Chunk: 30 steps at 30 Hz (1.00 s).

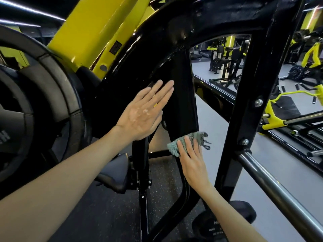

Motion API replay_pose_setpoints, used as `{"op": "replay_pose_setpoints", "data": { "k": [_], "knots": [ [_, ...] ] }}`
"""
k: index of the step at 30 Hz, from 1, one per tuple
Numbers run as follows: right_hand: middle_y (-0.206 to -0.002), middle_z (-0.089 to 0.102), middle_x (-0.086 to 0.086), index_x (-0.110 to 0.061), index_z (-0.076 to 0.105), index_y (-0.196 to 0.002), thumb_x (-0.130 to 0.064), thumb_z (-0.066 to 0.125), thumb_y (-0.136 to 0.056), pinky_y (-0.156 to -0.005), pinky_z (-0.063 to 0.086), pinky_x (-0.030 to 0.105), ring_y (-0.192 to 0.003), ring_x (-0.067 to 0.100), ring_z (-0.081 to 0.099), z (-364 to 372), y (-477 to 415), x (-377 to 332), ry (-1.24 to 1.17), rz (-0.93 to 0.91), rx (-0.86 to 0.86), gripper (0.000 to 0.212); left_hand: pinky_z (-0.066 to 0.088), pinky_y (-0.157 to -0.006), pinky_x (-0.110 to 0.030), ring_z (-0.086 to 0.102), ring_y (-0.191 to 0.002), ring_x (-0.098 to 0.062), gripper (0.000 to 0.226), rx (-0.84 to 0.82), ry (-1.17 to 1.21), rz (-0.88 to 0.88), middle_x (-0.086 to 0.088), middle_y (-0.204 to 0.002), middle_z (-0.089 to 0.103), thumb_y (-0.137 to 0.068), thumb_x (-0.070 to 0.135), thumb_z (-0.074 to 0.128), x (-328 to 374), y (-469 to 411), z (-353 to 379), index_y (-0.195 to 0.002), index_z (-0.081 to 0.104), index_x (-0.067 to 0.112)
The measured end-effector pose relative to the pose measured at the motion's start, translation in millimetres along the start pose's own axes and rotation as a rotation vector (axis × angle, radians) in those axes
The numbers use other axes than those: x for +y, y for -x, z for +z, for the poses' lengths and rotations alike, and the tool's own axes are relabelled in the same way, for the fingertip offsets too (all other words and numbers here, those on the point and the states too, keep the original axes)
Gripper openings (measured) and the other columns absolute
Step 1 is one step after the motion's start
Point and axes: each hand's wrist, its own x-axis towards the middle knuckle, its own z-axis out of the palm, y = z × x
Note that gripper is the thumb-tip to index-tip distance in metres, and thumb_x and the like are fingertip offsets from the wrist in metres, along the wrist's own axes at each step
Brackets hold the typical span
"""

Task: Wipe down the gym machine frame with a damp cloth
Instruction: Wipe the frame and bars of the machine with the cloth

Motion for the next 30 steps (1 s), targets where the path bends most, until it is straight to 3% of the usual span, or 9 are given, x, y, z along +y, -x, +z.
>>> {"op": "replay_pose_setpoints", "data": {
  "k": [3, 5, 10, 13, 17, 20, 22, 27, 30],
  "knots": [
    [-0.158, 0.020, 0.010, -0.015, 0.026, -0.151, -0.015, 0.059, -0.095, -0.116, 0.024, 0.055, -0.145, 0.038, 0.015, -20.6, -52.9, -11.8, -0.085, -0.016, 0.120, 0.065, 0.008, -0.124, -0.039, 0.000, -0.153, -0.026, 0.067, -0.013, 0.005, 0.009, -0.010, -0.166, 0.000, -0.102, 0.026, 0.038, 3.8, -2.8, 6.6, -0.158, 0.006, 0.005],
    [-0.155, 0.027, 0.017, -0.010, 0.035, -0.147, -0.028, 0.054, -0.098, -0.118, 0.022, 0.053, -0.146, 0.038, 0.014, -35.8, -94.2, -17.4, -0.142, -0.037, 0.214, 0.055, 0.007, -0.125, -0.038, -0.002, -0.153, -0.025, 0.066, -0.011, 0.011, 0.014, -0.013, -0.166, 0.001, -0.103, 0.026, 0.035, 4.7, -1.2, 8.6, -0.158, 0.005, 0.004],
    [-0.147, 0.043, 0.022, -0.007, 0.042, -0.141, -0.015, 0.050, -0.101, -0.118, 0.024, 0.050, -0.143, 0.040, 0.023, -33.5, -104.7, -2.2, -0.103, -0.157, 0.346, 0.041, 0.005, -0.125, -0.038, -0.002, -0.153, -0.024, 0.064, -0.015, 0.034, 0.051, -0.013, -0.166, 0.002, -0.102, 0.023, 0.031, 13.3, 3.8, 17.0, -0.158, 0.005, 0.003],
    [-0.150, 0.035, 0.018, -0.007, 0.038, -0.143, -0.010, 0.047, -0.101, -0.118, 0.023, 0.052, -0.145, 0.037, 0.020, -6.7, -47.9, 10.3, -0.100, -0.142, 0.283, 0.043, 0.006, -0.125, -0.038, -0.001, -0.153, -0.024, 0.062, -0.023, 0.035, 0.104, -0.011, -0.165, -0.002, -0.105, 0.023, 0.029, 36.0, 18.0, 35.4, -0.158, 0.003, 0.003],
    [-0.154, 0.027, 0.011, -0.011, 0.034, -0.144, -0.007, 0.049, -0.096, -0.106, 0.039, 0.061, -0.135, 0.042, 0.031, 36.2, 59.4, 27.4, 0.007, -0.078, 0.053, 0.051, 0.009, -0.124, -0.038, -0.001, -0.152, -0.021, 0.063, 0.033, 0.068, 0.086, -0.008, -0.164, 0.000, -0.103, 0.021, 0.035, 68.9, 35.0, 65.1, -0.158, 0.008, 0.004],
    [-0.157, 0.026, 0.007, -0.011, 0.034, -0.146, 0.004, 0.072, -0.082, -0.109, 0.034, 0.057, -0.138, 0.042, 0.028, 51.5, 105.1, 34.4, 0.028, 0.004, -0.051, 0.076, 0.007, -0.124, -0.037, -0.001, -0.152, -0.019, 0.062, 0.060, 0.045, 0.085, -0.008, -0.165, 0.003, -0.103, 0.019, 0.036, 88.9, 46.8, 82.1, -0.158, 0.010, 0.005],
    [-0.156, 0.027, 0.009, -0.011, 0.032, -0.147, 0.006, 0.073, -0.080, -0.110, 0.028, 0.055, -0.139, 0.042, 0.025, 51.9, 108.8, 32.4, 0.021, 0.034, -0.078, 0.081, 0.003, -0.124, -0.036, -0.003, -0.152, -0.018, 0.063, 0.067, 0.041, 0.058, -0.007, -0.164, 0.000, -0.103, 0.018, 0.035, 95.0, 49.8, 86.8, -0.158, 0.008, 0.005],
    [-0.157, 0.020, 0.008, -0.017, 0.022, -0.152, 0.001, 0.046, -0.091, -0.121, 0.010, 0.046, -0.146, 0.038, 0.014, 34.5, 52.6, 16.5, -0.024, -0.003, 0.038, 0.067, 0.007, -0.124, -0.037, -0.001, -0.152, -0.018, 0.063, 0.073, 0.046, 0.048, -0.006, -0.164, 0.001, -0.102, 0.015, 0.037, 92.6, 49.8, 85.4, -0.158, 0.009, 0.005],
    [-0.158, 0.024, 0.008, -0.016, 0.023, -0.152, 0.003, 0.048, -0.094, -0.122, 0.011, 0.047, -0.148, 0.029, 0.006, 22.1, 3.2, 7.5, -0.062, -0.051, 0.161, 0.067, 0.005, -0.123, -0.037, 0.005, -0.152, -0.019, 0.066, 0.085, 0.047, 0.057, -0.006, -0.164, 0.006, -0.098, 0.010, 0.041, 89.1, 48.6, 83.6, -0.157, 0.013, 0.004]
  ]
}}
